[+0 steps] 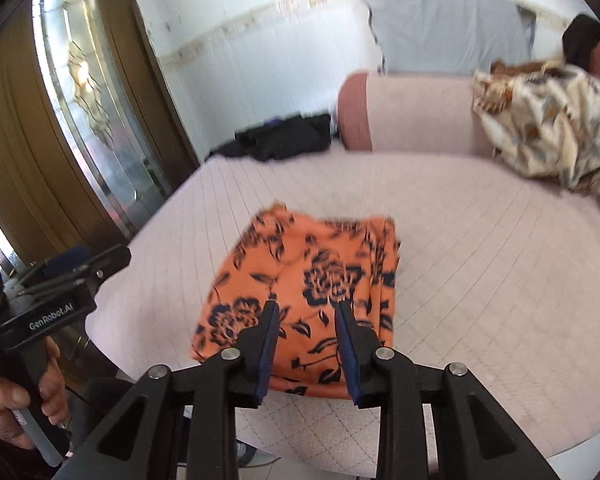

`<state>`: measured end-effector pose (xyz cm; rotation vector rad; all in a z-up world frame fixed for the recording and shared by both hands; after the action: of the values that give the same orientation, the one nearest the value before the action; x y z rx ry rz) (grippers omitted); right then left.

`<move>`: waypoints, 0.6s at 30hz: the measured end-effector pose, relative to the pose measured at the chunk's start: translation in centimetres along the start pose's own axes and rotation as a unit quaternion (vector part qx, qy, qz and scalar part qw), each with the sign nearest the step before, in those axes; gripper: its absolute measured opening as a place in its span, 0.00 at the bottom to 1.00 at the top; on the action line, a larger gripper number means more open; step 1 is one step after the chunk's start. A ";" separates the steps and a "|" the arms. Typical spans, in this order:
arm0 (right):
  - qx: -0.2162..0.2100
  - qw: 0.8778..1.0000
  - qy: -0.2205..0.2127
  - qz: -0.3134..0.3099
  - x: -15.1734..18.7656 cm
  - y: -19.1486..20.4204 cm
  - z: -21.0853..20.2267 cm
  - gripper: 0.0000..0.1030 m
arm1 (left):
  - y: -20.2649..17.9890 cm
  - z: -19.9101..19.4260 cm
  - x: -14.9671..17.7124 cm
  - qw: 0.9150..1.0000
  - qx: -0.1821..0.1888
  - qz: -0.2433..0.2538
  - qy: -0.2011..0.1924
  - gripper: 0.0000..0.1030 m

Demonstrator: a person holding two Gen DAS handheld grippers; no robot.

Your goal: Fold small clothes

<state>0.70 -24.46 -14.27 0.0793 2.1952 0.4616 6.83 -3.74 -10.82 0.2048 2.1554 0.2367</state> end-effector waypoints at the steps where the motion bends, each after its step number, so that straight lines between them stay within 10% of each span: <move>1: 0.001 1.000 -0.006 -0.002 -0.3 0.5 -1.0 0.32 | 0.2 -0.7 -0.3 1.000 -0.002 0.000 -0.006 0.92; 4: 0.007 1.000 -0.025 -0.011 -0.9 1.5 -2.9 0.40 | 0.7 -2.8 -1.1 1.000 -0.003 -0.004 -0.029 0.93; 6: 0.015 0.999 -0.039 -0.016 -1.2 2.0 -4.1 0.63 | 1.1 -4.2 -1.7 0.999 -0.005 -0.005 -0.040 0.93; 18: 0.026 0.998 -0.059 -0.019 -1.4 5.2 -8.6 0.65 | 3.6 -9.9 -3.3 0.996 -0.020 -0.037 -0.074 0.94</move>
<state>-5.65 -22.54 -6.56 0.0916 2.0889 0.3687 0.65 -1.91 -1.83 0.1166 2.0050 0.2146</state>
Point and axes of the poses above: each gripper's, at about its wrist camera, not at the fingertips, and z roughly the way its jaws point, y to its left, x to its underside, the point moved 6 cm from there along z, roughly the way its jaws point, and after that the axes turned 14 degrees about -x, right-handed, at the moved point
